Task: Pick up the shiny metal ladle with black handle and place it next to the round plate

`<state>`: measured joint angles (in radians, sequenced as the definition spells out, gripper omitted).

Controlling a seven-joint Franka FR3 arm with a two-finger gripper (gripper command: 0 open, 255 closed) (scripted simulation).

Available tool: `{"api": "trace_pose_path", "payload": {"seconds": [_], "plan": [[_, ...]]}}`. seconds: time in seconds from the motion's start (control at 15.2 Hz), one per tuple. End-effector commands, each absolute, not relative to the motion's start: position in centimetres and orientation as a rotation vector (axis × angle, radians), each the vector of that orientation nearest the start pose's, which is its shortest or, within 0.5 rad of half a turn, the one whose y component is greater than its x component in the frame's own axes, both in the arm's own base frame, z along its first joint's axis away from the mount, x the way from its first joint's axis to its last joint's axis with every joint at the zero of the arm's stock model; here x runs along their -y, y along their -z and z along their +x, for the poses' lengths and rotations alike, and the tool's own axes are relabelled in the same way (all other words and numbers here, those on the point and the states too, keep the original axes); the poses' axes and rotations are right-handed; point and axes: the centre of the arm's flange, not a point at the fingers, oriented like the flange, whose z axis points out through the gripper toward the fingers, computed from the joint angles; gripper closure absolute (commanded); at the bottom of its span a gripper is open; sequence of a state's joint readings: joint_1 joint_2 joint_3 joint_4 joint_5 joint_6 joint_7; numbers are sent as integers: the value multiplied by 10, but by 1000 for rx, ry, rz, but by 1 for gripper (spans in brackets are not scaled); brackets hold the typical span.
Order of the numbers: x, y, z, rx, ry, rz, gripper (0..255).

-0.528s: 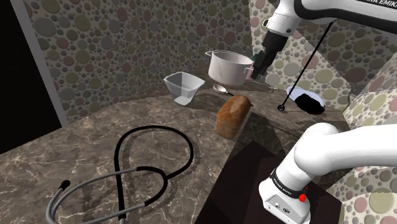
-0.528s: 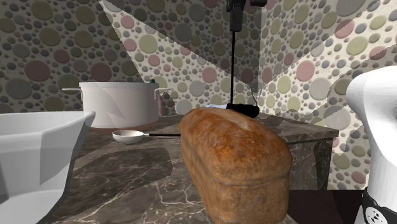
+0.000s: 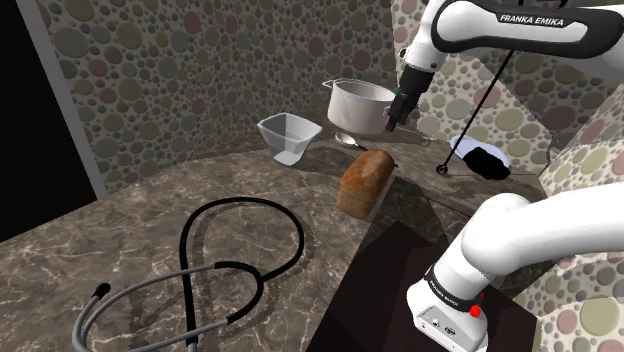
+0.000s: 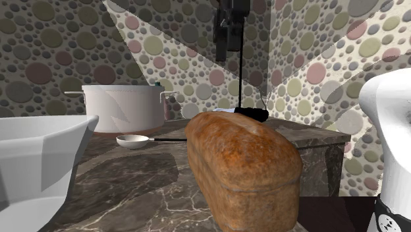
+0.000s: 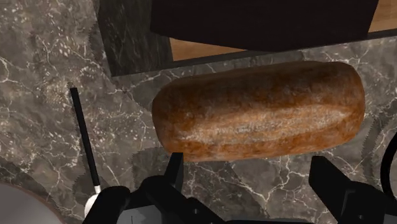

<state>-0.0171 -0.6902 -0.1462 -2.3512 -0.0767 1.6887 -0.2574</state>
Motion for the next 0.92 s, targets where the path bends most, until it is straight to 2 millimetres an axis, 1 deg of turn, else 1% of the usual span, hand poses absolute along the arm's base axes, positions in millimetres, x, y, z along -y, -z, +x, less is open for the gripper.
{"api": "trace_pose_path", "payload": {"seconds": [0.0,0.86], "plan": [[90,-552,354,230,25,-3132,0],[191,-452,447,342,-74,-3183,0]]}}
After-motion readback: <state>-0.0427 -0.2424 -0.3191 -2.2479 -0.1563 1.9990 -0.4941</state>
